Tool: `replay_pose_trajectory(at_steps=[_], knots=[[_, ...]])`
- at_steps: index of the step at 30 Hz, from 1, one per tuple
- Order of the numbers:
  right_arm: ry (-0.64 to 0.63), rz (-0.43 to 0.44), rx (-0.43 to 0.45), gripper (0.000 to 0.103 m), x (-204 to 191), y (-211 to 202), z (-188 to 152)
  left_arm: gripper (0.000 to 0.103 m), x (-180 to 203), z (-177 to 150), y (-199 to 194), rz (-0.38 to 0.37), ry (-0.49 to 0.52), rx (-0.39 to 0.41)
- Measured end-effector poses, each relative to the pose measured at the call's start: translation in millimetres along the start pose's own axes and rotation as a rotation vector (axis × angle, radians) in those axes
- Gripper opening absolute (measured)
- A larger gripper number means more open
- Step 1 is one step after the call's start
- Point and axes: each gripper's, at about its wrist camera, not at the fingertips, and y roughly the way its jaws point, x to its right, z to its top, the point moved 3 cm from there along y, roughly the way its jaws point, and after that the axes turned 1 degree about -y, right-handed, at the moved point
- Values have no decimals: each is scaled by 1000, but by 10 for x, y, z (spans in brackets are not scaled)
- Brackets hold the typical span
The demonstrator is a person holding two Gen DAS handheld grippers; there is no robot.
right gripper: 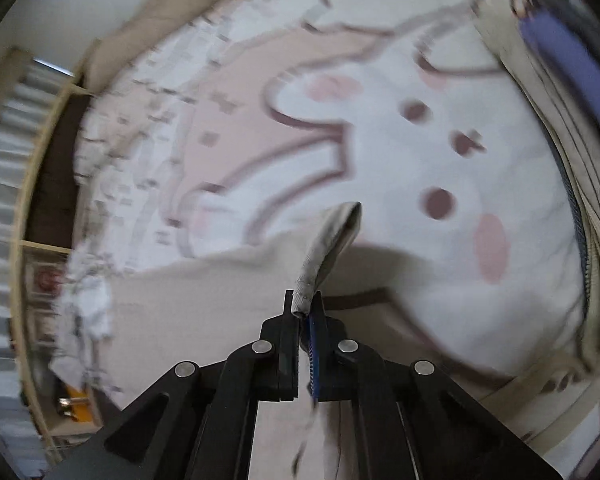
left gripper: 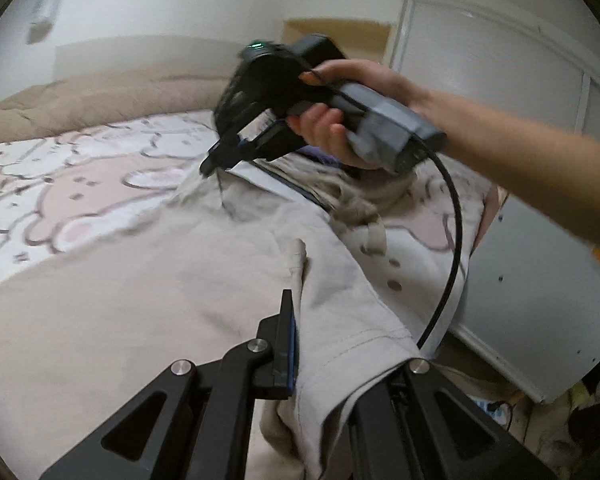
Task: Fold clothes
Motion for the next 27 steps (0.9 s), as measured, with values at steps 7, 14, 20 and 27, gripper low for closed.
replay_pose_trajectory(at_steps=[7,14,20,27], knots=[[-88,175,86,5,-1198,-106,53,4,-397,32,-849,204,-46,87],[-195,294,66,5,-2277,210,-33,4,-1003,-219,-1637,302,-231,76],[-249,282,-55,5,-2898,936,-193,4,-1376,-676,-2084,364,-385,17],[-273,173,-191,5,-3302,1868,-453,4,-1675,-1223,-2086,419,-510,-86]])
